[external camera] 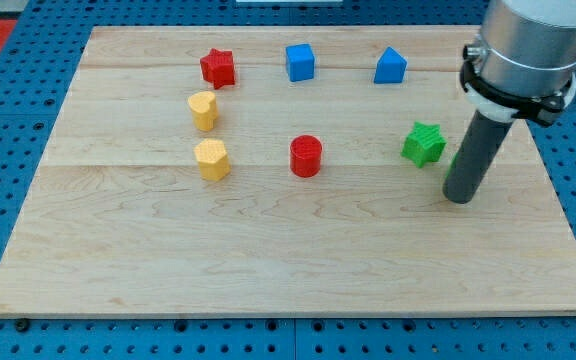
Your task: Move the green circle at the top side of the green star
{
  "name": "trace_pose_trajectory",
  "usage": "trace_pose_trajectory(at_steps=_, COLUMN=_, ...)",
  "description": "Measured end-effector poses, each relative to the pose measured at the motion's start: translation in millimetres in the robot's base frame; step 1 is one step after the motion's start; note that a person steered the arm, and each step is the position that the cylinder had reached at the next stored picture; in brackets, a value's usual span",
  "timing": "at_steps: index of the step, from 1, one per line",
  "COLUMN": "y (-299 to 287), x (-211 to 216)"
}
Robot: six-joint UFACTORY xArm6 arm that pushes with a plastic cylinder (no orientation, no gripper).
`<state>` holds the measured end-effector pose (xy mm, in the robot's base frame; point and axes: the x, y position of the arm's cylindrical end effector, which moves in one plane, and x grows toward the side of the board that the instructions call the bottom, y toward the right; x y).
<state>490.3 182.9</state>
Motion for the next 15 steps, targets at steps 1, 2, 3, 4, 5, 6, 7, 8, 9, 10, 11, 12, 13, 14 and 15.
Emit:
trace_pose_trajectory(at_steps=1, y=7, x=-3)
trace_pose_trajectory(at_steps=2, y=26, x=-25)
trace_pose_trajectory(at_steps=3, y=33, x=-50)
trace_pose_trajectory(at_steps=4, y=36, x=-72)
trace_pose_trajectory(at_steps=5, y=37, x=-83)
trace_pose_trajectory(at_steps=6, y=39, x=-95)
trace_pose_trajectory(at_steps=7, y=64, x=-97)
trace_pose_trajectory(at_steps=8, y=78, x=-109)
trace_pose_trajectory(at_steps=9, y=83, x=-128)
trace_pose_trajectory(at_steps=10, y=68, x=-137)
trace_pose_trajectory(at_steps=11, y=35, x=-137)
trace_pose_trajectory(at_steps=12, y=58, x=-134)
trace_pose_trajectory(at_steps=13, y=58, x=-121)
trace_pose_trajectory(at_steps=14, y=51, x=-105)
trace_pose_trajectory(at_steps=15, y=37, x=-106)
